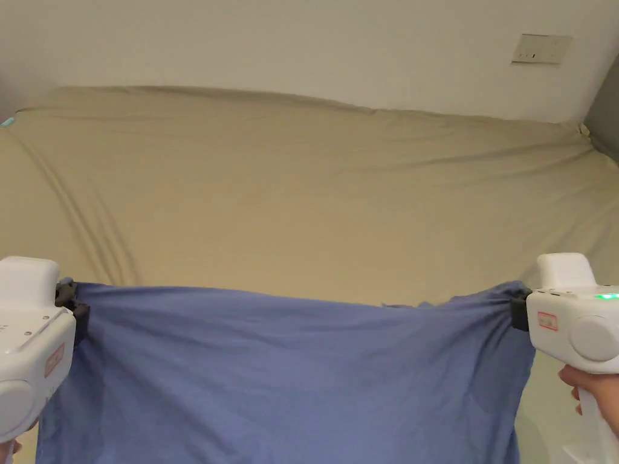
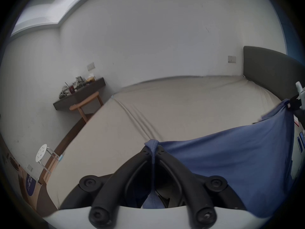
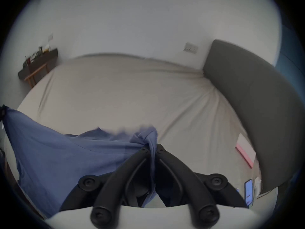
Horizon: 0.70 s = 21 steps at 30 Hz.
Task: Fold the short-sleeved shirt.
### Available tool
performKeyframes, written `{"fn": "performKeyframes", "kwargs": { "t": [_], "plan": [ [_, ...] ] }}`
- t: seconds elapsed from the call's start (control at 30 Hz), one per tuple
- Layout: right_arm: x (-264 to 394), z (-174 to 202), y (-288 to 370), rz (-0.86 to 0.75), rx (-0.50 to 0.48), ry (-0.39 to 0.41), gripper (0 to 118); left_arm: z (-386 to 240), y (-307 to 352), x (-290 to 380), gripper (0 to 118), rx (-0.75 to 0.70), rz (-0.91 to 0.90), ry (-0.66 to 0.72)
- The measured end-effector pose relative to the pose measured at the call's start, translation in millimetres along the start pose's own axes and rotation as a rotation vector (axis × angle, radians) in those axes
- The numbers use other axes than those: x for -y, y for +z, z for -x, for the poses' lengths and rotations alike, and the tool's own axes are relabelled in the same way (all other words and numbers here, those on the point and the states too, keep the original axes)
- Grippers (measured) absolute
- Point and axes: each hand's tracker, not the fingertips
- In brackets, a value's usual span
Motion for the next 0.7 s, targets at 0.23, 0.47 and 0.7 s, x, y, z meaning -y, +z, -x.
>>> {"fn": "performKeyframes", "kwargs": {
  "t": [0.23, 0.47, 0.7],
  "plan": [
    [-32, -21, 117, -0.254, 0.036, -0.027, 1, 13, 57, -54, 0, -0.021, -0.165, 0.007],
    [-47, -24, 208, -0.476, 0.104, -0.034, 1, 27, 125, -103, 0, -0.05, -0.343, 0.041],
    [-66, -39, 285, -0.615, 0.125, -0.062, 1, 48, 196, -144, 0, -0.07, -0.498, 0.054]
  ]
}}
